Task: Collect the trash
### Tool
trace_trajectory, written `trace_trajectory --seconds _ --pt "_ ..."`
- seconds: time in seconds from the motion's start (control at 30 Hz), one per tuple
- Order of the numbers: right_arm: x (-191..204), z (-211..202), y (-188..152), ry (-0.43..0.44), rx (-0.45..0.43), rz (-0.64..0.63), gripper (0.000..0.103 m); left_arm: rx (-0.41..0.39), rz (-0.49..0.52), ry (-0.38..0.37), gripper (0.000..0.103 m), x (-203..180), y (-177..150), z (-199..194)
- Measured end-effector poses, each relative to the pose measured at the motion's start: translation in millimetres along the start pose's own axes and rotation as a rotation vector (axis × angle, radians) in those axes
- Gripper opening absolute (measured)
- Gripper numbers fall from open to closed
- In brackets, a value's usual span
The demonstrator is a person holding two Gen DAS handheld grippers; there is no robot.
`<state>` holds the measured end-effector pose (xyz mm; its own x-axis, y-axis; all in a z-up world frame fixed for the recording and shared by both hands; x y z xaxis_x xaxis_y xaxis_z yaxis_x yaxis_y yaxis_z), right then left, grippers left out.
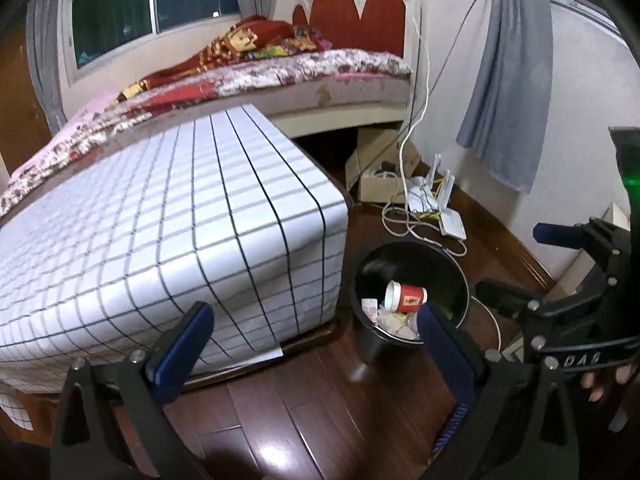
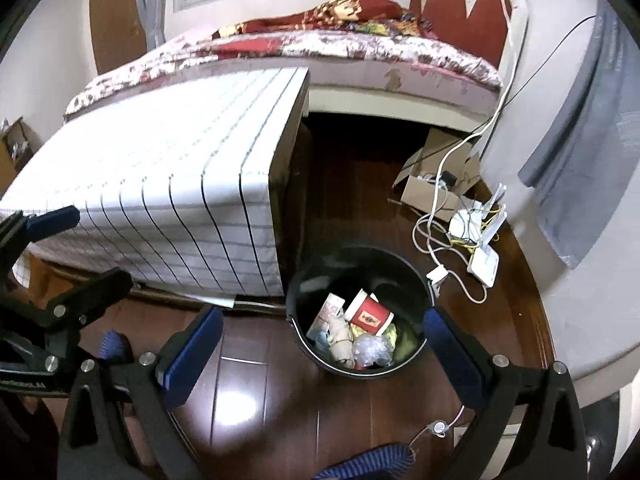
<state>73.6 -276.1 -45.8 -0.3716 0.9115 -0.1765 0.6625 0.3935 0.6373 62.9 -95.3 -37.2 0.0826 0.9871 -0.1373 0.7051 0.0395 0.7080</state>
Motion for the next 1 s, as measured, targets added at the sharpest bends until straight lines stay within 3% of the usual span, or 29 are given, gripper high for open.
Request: trace_trajectory --seconds 0.67,1.0 --pt "21.1 -130.4 30.3 -0.102 -0.191 0.012 0.102 -0.195 -0.007 -0.022 0.102 7.7 27.3 -105.8" --pt "35.5 -175.2 38.2 -0.108 -0.280 0.003 0.102 -0.249 -0.002 0.001 0.102 11.8 21.4 -137.7"
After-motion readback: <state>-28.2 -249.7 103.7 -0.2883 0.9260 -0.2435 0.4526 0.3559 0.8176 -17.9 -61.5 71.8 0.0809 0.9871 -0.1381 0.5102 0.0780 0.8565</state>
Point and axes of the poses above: each gripper's, at about its wrist camera, not at the fingertips, and z roughly the way its jaws point, x to its left, y to its top, the point moved 4 cm from there along z, roughly the way its jaws point, and after that the axes turned 12 degrees about -z, right-handed, at the moved point
